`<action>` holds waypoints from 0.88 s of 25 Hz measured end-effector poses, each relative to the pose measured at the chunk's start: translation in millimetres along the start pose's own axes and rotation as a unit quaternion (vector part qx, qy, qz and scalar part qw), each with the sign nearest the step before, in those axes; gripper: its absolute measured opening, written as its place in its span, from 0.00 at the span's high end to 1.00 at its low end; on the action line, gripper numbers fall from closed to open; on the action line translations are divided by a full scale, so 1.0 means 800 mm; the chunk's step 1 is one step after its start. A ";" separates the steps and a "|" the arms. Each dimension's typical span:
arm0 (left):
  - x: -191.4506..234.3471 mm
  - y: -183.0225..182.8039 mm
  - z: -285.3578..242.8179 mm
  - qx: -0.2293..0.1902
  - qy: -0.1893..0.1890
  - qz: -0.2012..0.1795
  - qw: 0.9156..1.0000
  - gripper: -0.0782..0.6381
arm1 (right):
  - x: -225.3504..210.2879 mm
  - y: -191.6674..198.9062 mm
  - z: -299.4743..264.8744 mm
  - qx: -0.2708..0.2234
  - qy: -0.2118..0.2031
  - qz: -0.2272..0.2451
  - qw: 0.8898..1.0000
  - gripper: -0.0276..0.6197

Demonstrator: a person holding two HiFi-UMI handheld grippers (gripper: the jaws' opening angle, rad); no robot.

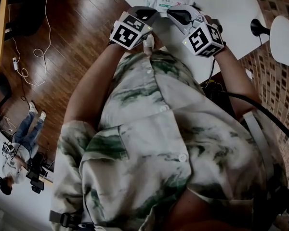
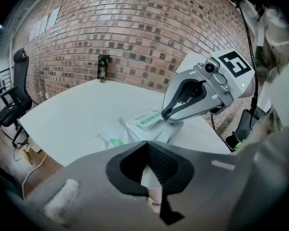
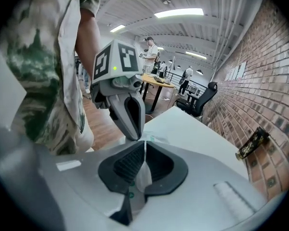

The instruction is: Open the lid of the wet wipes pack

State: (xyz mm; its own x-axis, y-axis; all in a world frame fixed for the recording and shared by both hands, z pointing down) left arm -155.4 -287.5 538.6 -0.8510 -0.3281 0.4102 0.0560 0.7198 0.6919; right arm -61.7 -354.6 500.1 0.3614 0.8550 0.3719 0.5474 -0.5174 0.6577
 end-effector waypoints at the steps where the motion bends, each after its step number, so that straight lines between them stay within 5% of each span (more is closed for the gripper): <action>1: 0.000 0.000 0.001 0.000 0.001 0.001 1.000 0.89 | -0.005 -0.004 0.002 -0.001 0.002 -0.005 1.000 0.93; 10: 0.003 -0.001 0.003 -0.005 -0.005 0.002 1.000 0.89 | -0.049 -0.017 0.004 -0.020 0.032 -0.031 0.999 0.94; 22: 0.002 0.000 0.003 0.000 -0.016 0.005 1.000 0.89 | -0.111 0.005 -0.026 -0.056 -0.011 -0.104 0.993 0.93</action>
State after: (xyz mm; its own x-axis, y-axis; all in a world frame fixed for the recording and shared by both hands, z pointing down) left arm -158.2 -286.8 538.3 -0.8667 -0.3004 0.3982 0.0656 0.7227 0.6881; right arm -107.7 -432.2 483.4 0.2667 0.9416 0.2057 0.5257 -0.3210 0.7878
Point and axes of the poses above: the fingertips, and each gripper's own axes: z backward along the fingers, x to its left, y out of its underside, the point moved 7 cm from there along z, backward along the fingers, and after that the axes turned 12 degrees about y, right-handed, at the moved point
